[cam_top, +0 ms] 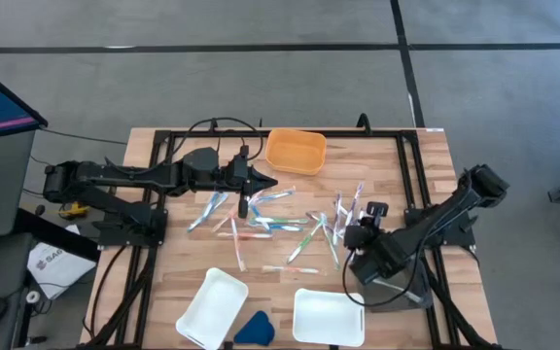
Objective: Pick & Place Toothbrushes
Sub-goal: Put the purple toothbrush into the yellow bin
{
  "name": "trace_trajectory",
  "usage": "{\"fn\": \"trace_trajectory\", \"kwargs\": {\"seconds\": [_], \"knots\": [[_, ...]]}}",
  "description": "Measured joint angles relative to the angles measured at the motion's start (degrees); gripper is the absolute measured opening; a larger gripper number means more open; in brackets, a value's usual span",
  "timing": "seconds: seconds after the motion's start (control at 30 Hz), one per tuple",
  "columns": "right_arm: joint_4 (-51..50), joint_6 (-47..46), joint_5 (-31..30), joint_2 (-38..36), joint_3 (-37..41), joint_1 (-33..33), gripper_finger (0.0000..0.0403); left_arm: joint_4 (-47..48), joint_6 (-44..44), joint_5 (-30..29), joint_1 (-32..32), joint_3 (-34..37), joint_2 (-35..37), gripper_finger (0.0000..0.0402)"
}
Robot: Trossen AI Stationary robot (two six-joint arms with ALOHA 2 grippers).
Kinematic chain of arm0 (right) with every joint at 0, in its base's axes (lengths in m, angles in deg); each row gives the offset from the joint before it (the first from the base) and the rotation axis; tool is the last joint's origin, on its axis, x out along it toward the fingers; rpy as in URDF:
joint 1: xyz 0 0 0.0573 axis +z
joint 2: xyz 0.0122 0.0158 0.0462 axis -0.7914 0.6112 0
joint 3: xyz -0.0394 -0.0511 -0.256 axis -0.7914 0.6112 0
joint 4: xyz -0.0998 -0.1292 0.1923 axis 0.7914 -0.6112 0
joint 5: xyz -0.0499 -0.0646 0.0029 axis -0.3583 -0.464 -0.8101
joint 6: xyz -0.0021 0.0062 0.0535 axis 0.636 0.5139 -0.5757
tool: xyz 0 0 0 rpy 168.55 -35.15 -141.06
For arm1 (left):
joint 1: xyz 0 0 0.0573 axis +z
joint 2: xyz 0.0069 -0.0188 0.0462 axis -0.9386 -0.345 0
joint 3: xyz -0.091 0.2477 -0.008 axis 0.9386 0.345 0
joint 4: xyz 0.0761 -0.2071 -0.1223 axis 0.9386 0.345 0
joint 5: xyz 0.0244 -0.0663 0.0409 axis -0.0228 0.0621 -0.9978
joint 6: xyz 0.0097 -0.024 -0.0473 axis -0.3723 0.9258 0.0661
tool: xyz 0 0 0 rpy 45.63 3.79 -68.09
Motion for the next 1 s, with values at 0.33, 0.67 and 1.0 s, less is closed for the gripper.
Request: {"fn": "trace_trajectory", "kwargs": {"seconds": [0.33,0.67,1.0], "knots": [[10.12,8.52,1.13,-5.43,-0.36,-0.64,0.0075,0.04,0.00,0.01,0.00,0.00,0.00,0.0003],[15.87,14.82,0.91,-13.89,0.18,-0.55,0.0075,0.04,0.00,0.02,0.00,0.00,0.00,0.0003],[30.74,26.21,1.34,-23.23,8.54,-2.37,0.0075,0.04,0.00,0.02,0.00,0.00,0.00,0.0003]]}}
